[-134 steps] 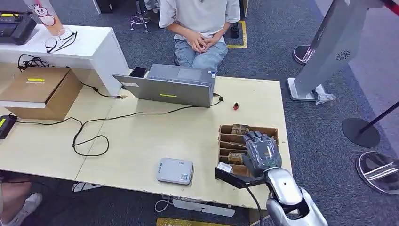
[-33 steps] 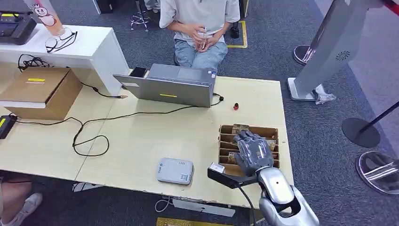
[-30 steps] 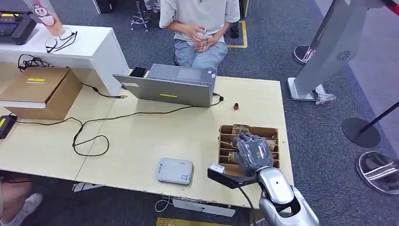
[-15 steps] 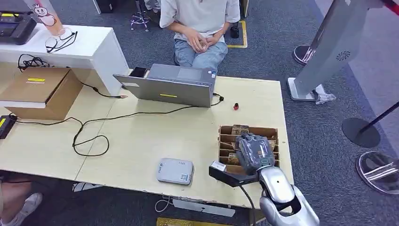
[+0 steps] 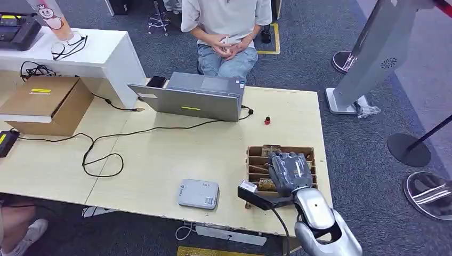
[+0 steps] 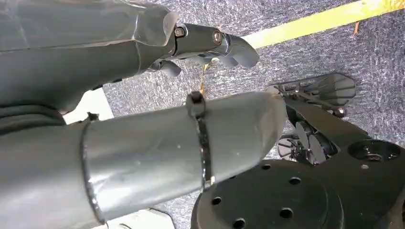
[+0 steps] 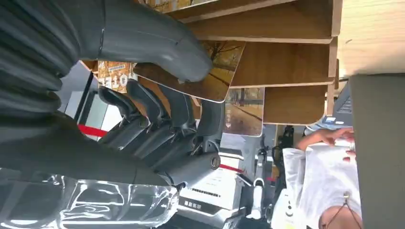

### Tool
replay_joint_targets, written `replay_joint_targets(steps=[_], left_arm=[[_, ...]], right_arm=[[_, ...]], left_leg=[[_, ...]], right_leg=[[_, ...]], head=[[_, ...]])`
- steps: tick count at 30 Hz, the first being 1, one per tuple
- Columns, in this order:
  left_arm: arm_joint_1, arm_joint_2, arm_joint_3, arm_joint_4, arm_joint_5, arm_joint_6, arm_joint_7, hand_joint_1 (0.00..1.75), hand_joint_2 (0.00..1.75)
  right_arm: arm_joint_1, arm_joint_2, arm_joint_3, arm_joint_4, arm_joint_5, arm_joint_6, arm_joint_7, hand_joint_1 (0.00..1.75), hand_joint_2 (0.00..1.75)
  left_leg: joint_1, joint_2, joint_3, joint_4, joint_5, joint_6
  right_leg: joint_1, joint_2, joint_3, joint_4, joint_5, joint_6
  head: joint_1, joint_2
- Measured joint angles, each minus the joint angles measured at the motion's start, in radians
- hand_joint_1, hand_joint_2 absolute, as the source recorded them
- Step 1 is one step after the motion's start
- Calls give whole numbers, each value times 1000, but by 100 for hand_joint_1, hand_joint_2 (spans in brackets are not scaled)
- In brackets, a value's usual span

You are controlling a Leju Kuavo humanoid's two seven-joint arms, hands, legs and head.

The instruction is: Pass the card to the sensor for recognition and then transmit it.

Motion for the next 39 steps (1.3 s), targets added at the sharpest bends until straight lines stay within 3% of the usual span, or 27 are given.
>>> replay_joint_targets(steps=[19, 39], left_arm=[[0, 3, -6, 5, 0, 15, -3, 0, 0], [0, 7, -6, 14, 0, 13, -5, 0, 0]], right_arm=[[22, 1, -4, -31, 7, -115, -45, 175, 175], [31, 5, -7, -100, 3, -171, -66, 175, 175]], left_leg=[[0, 0, 0, 0, 0, 0], [0, 0, 0, 0, 0, 0]], right_leg=[[0, 0, 0, 0, 0, 0], [0, 0, 0, 0, 0, 0]], head=[[0, 0], [0, 0]])
